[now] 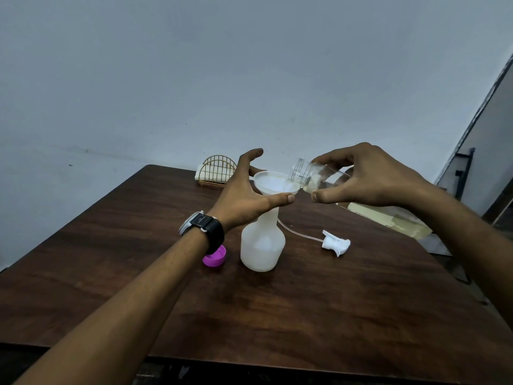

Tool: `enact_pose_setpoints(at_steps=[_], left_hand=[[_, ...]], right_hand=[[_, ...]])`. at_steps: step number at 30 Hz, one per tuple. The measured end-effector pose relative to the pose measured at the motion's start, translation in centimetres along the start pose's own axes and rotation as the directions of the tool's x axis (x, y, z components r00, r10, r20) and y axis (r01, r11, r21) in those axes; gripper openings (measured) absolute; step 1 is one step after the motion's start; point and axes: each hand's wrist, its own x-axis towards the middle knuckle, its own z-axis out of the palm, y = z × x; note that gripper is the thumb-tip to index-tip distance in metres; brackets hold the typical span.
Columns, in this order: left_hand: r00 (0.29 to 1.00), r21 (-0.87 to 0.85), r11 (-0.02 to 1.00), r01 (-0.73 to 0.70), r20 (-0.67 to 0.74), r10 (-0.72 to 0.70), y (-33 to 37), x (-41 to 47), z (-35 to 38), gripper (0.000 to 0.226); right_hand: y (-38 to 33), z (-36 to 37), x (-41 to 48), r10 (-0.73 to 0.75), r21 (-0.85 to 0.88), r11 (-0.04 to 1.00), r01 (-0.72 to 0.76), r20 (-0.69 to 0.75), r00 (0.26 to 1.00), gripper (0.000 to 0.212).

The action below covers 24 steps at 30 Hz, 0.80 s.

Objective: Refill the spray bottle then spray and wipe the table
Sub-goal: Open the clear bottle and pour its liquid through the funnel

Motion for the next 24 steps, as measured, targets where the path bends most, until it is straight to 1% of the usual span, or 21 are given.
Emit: enact_pose_setpoints(at_steps=[7,11,18,24], left_hand=[[1.000,-0.004,1.000,-0.004,0.004,0.004,-0.04,0.06,0.04,0.109],[1.000,0.009,1.000,-0.003,0.006,0.003,0.00,0.06,0.01,0.109],[1.000,0.010,1.000,-0.004,0.007,0.003,-0.02,0.09,0.05,0.109],[1.000,0.014,1.000,0.000,0.011,0.000,0.00,0.12,0.10,0.110]], right_hand=[[0.02,-0.24,0.06,-0.012,0.015,1.000,0.012,0.010,1.000,0.053],[-0.01,-0.31,0.17,-0.013,0.011,1.000,0.013,0.012,1.000,0.061],[-0.11,-0.46,0.16,0.001,-0.027,1.000,-0.001,0.010,1.000,0.067],[-0.17,-0.39,0.18,0.020,-0.043,0.999,-0.020,-0.003,1.000,0.065]])
